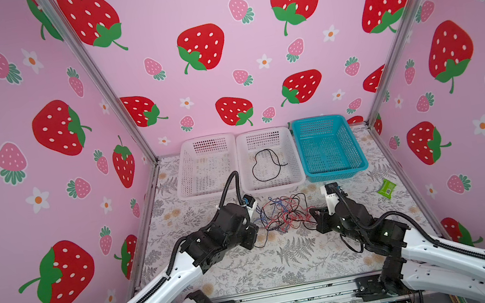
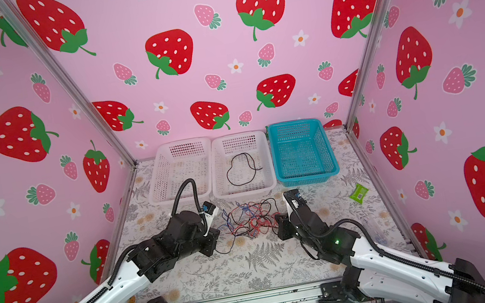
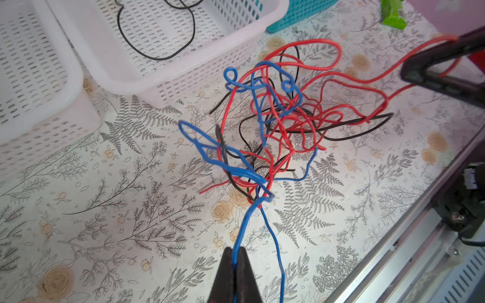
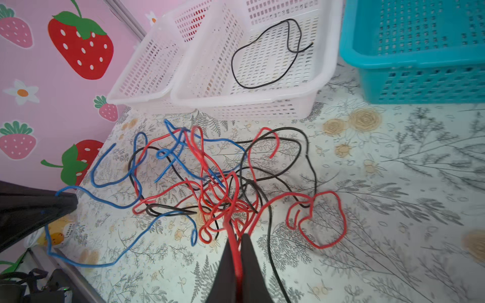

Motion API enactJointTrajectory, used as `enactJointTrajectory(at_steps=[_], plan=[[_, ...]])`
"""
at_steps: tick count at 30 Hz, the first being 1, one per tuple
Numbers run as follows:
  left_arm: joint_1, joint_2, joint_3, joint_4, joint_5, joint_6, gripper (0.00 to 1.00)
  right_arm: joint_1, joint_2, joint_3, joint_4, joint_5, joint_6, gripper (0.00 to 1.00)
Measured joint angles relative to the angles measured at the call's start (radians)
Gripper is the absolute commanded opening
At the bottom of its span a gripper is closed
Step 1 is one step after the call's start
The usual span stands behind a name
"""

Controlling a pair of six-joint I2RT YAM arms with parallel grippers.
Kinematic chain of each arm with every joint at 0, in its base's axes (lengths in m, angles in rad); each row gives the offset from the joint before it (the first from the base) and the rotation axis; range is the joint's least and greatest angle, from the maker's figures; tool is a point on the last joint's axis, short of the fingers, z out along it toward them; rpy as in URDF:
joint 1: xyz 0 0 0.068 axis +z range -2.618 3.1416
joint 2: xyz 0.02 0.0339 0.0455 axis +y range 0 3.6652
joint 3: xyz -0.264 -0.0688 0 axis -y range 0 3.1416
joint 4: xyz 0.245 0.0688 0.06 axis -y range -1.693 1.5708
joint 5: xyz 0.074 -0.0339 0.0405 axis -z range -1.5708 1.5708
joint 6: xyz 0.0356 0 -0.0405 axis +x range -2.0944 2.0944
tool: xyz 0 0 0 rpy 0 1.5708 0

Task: Untangle and sort cables by color
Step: Untie the cable.

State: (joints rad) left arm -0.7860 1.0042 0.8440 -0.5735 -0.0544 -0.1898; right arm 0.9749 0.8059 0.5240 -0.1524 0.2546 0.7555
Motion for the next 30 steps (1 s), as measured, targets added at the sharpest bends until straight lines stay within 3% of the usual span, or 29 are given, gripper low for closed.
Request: enactJointTrajectory(at_steps=[10, 23, 30], plan=[[0.018, 0.036, 0.027, -0.045, -0.029, -0.017, 0.0, -0.016, -0.094, 0.18, -0.303, 0.134, -0.034, 0.0], [0.035, 0.04, 0.071, -0.102, -0.087, -0.013, 0.0, -0.022, -0.15, 0.32, -0.516, 0.254, -0.102, 0.0], [0.037, -0.053, 0.071, -0.097, -0.027, 0.009, 0.0, -0.023, -0.159, 0.317, -0.51, 0.197, -0.144, 0.0]])
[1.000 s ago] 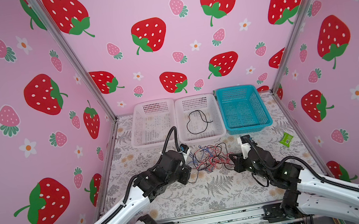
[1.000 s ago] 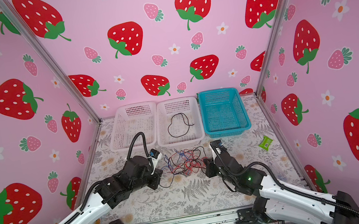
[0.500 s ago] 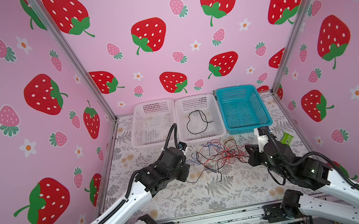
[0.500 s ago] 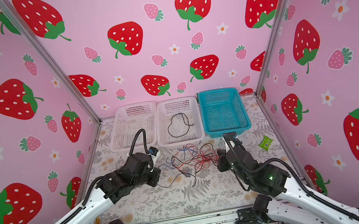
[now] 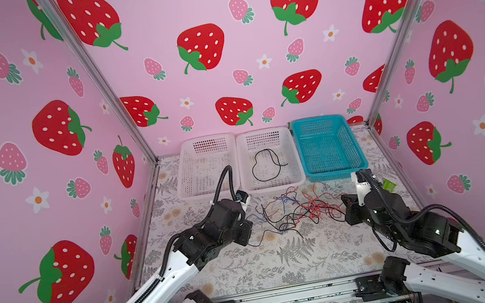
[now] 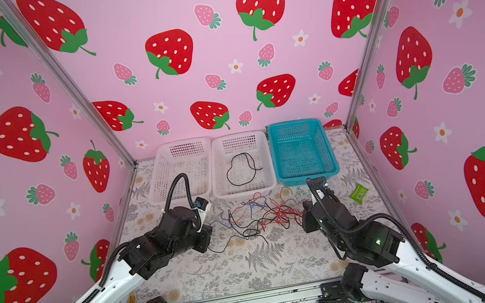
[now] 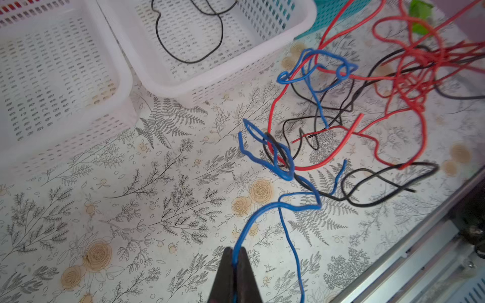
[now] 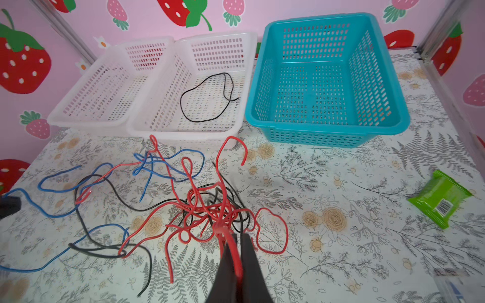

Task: Untangle and sort cables by color
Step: Untie the cable.

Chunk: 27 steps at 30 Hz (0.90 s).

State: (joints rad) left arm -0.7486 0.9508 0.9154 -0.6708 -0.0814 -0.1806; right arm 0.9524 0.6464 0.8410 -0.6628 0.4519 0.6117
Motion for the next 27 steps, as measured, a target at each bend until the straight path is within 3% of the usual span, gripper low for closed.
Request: enactJointTrajectory(at_steps=[8, 15, 22, 27], plan=[[0.003, -0.047, -0.006, 0.026, 0.115, 0.024, 0.0, 0.0, 0.134, -0.077, 0.11, -0.175, -0.07, 0.18], [0.003, -0.052, -0.01, 0.032, 0.179, 0.032, 0.0, -0.003, 0.147, -0.125, 0.294, -0.322, -0.112, 0.44], [0.003, -0.056, -0.019, 0.044, 0.195, 0.038, 0.0, 0.027, 0.273, -0.161, 0.589, -0.513, -0.115, 0.47], [0.003, -0.082, -0.027, 0.05, 0.187, 0.036, 0.0, 0.121, 0.348, -0.24, 0.748, -0.548, -0.117, 0.46]])
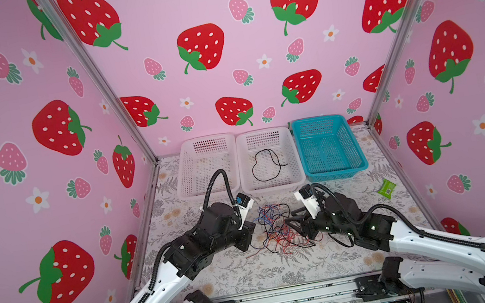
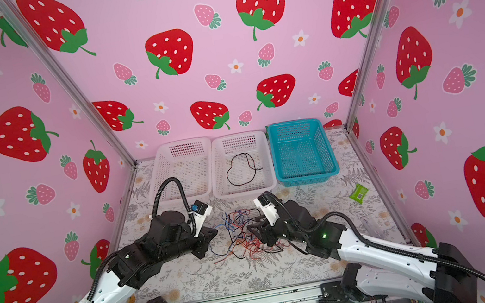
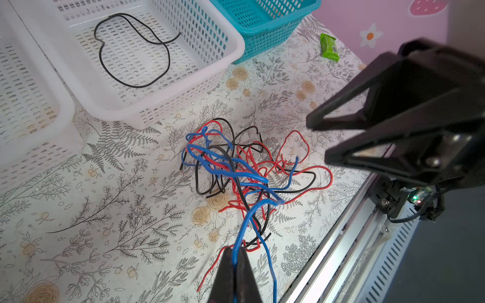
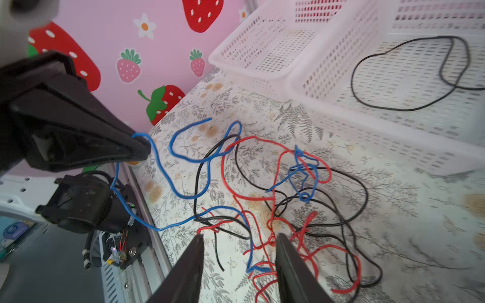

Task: Untangle and sort cables by color
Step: Untie the cable.

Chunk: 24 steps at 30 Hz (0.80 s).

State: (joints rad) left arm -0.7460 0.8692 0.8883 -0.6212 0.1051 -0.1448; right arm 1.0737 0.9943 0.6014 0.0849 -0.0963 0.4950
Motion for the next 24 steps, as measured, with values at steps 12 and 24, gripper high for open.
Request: enactJointTrajectory(at_steps=[12, 24], plan=[[0.0, 0.003, -0.013, 0.021, 0.0, -0.014, 0.0, 0.182, 0.13, -0.037, 0.266, 0.14, 0.021, 0.34], [0.0, 0.003, -0.013, 0.024, -0.008, -0.021, 0.0, 0.196, 0.323, 0.037, 0.344, 0.25, 0.061, 0.27]])
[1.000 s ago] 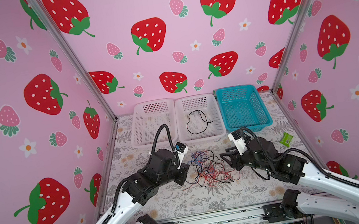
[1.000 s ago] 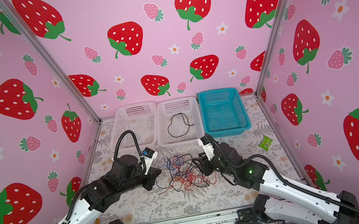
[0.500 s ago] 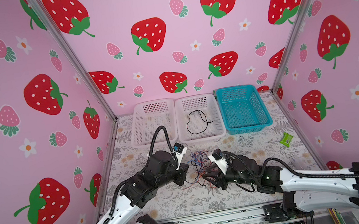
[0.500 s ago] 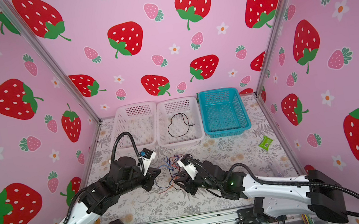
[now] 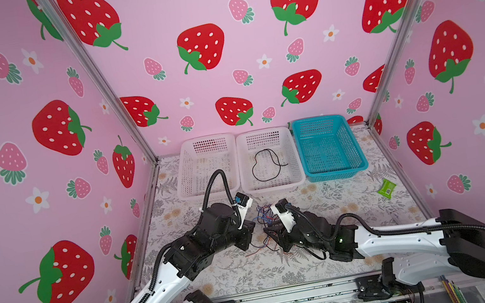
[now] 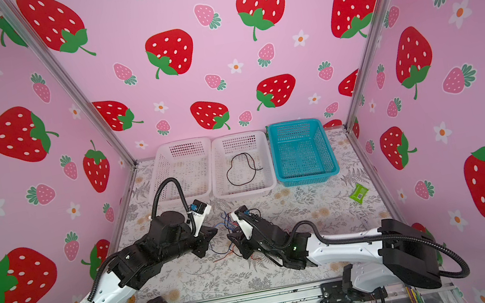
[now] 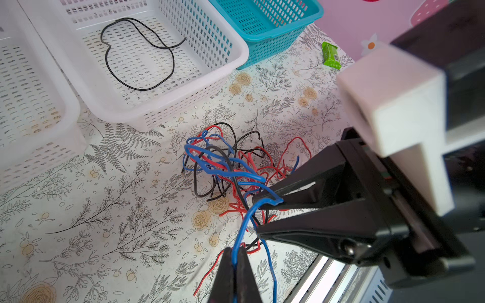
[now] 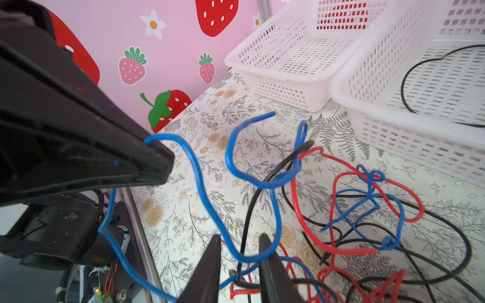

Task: Untangle and sort cables by color
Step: Untie the cable.

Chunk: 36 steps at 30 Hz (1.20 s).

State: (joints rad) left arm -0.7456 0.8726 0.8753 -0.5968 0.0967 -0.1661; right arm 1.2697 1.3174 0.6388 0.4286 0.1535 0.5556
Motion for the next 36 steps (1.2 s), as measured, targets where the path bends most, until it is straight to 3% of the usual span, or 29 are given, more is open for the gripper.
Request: enactJointTrajectory(at_steps=[10, 14, 20, 29, 36], plan=[[0.001, -0.009, 0.0, 0.002, -0.013, -0.015, 0.0, 0.001, 0.074, 0.013, 0.011, 0.082, 0.034, 0.14], [0.001, -0.019, 0.0, 0.003, -0.019, -0.019, 0.0, 0.002, 0.074, 0.013, 0.013, 0.107, 0.041, 0.01], [0.0, -0.033, 0.0, 0.002, -0.065, -0.023, 0.0, 0.005, 0.054, 0.005, 0.008, 0.148, 0.047, 0.0], [0.017, -0.085, 0.007, -0.036, -0.24, -0.07, 0.0, -0.002, -0.185, -0.154, -0.069, 0.251, 0.065, 0.0], [0.069, -0.079, 0.024, -0.109, -0.273, -0.101, 0.0, -0.063, -0.43, -0.224, -0.244, 0.325, 0.107, 0.0]])
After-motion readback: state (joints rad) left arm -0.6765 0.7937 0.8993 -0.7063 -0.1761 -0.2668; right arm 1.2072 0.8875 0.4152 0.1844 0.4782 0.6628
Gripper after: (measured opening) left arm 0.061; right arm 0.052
